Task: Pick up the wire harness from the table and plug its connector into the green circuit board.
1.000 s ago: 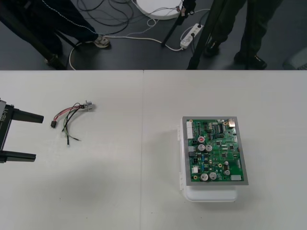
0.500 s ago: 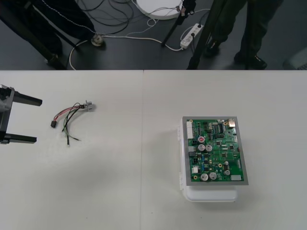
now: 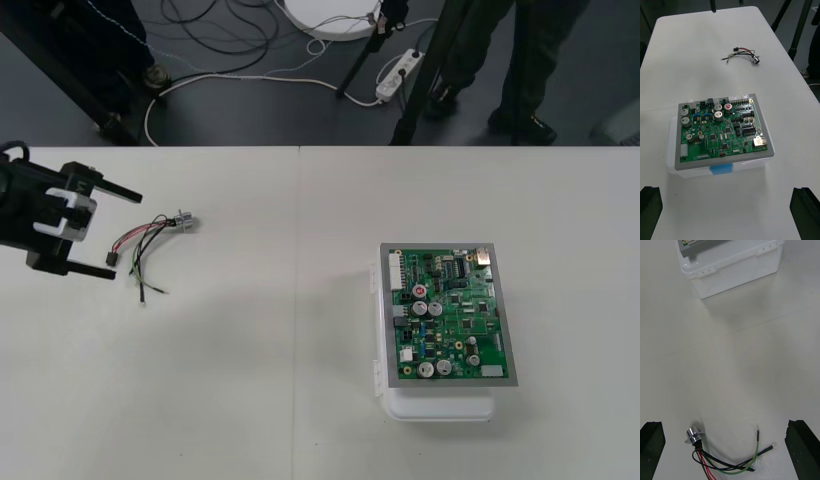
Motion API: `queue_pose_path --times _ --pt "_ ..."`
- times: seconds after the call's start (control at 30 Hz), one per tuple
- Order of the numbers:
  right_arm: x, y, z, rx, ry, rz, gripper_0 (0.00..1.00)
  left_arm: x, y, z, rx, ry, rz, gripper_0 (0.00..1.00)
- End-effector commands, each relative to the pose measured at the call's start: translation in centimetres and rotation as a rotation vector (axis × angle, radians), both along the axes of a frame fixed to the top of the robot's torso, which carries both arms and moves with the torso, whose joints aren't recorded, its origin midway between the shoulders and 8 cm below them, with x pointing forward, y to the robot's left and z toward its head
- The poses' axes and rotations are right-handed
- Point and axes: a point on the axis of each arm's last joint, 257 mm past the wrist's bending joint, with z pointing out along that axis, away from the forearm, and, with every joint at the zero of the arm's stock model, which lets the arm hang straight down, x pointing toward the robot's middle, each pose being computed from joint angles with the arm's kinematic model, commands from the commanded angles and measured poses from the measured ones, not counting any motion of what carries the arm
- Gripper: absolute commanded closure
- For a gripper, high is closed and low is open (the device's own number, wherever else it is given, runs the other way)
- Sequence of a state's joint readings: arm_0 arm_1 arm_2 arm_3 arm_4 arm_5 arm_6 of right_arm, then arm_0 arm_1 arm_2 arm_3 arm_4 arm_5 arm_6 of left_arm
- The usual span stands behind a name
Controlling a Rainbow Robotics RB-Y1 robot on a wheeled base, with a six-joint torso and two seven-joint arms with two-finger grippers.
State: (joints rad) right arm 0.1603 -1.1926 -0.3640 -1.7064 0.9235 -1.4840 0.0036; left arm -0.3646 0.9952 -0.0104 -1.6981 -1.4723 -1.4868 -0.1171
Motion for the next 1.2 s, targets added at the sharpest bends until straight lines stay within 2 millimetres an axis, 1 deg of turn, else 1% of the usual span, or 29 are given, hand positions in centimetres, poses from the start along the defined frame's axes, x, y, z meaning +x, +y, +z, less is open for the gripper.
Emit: queue_pose_path --times 0.03,0.07,0.2,0.43,0.63,0.73,0.83,1.0,1.1,1.2 --pt "-1.6 -0.1 -2.7 0.022 0.085 -0.013 0.00 4.6 -0.7 1.9 0.058 -0.165 -0.088 0.05" --pt "-1.8 -0.1 -3.1 0.024 0.100 -0.014 0.00 4.9 -0.9 1.7 0.063 -0.168 -0.105 0.06" --pt "-1.8 -0.3 -3.0 0.017 0.106 -0.014 0.00 6.3 -1.0 1.2 0.102 -0.184 -0.162 0.06" --pt "-1.7 -0.3 -3.0 0.021 0.104 -0.021 0.00 9.3 -0.8 0.4 0.234 -0.257 -0.287 0.06" --pt "-1.2 -0.2 -2.8 0.053 0.092 -0.054 0.00 12.2 -0.1 0.1 0.359 -0.339 -0.395 0.05" --pt "-0.8 -0.2 -2.7 0.077 0.085 -0.077 0.00 13.4 0.3 -0.1 0.415 -0.385 -0.449 0.06" --pt "-0.7 0.3 -2.6 0.099 0.087 -0.080 0.00 14.4 0.7 -0.4 0.472 -0.448 -0.503 0.06" --pt "-0.7 1.1 -2.1 0.154 0.090 -0.075 0.00 15.6 0.5 -0.4 0.535 -0.558 -0.608 0.06" --pt "-1.1 1.9 -1.4 0.223 0.108 -0.068 0.00 16.2 -0.3 -0.6 0.567 -0.628 -0.683 0.06" --pt "-1.3 2.8 -1.4 0.276 0.142 -0.065 0.00 16.8 -0.7 -0.7 0.604 -0.707 -0.772 0.06"
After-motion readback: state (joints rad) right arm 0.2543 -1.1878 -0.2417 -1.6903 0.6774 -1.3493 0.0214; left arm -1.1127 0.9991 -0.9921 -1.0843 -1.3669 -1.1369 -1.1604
